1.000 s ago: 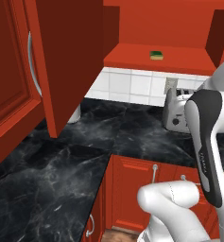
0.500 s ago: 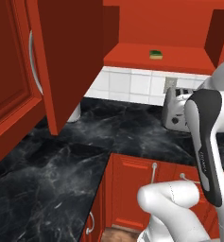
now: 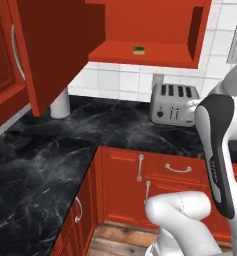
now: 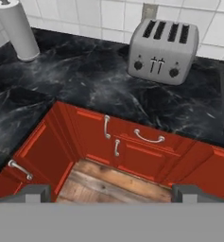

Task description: Pick up the sponge and sponge from the sink, and place them back in the cabinet, and close the cabinet door.

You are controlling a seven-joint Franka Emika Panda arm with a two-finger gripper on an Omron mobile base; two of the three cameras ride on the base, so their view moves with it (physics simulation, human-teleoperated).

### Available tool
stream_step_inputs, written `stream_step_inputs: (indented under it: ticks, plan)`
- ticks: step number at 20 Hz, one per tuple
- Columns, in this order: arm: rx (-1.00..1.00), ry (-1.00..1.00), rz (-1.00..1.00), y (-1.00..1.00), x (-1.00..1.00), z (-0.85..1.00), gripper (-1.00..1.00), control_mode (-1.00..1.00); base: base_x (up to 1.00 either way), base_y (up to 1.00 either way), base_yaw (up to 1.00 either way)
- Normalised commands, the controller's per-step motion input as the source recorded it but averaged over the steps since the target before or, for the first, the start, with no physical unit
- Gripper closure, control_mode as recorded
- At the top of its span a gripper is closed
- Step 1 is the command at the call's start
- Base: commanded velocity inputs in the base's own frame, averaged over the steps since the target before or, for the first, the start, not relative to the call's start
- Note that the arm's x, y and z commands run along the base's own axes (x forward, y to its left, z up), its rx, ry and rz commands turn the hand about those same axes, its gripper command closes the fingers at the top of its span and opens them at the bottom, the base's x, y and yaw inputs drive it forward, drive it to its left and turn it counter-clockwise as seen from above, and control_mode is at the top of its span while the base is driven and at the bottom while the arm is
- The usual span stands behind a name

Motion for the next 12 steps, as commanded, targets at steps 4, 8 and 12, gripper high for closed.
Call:
stream_step_inputs:
  ticks: [4,8,12]
  plan:
    - [0.0,0.0,0.0,0.0,0.0,0.0,-1.0,1.0,-0.57,-0.36,-0.21]
    - [0.0,0.0,0.0,0.0,0.0,0.0,-1.0,1.0,-0.37,-0.44,-0.23]
    - [0.0,0.0,0.0,0.0,0.0,0.0,-1.0,1.0,-0.14,-0.6,-0.2]
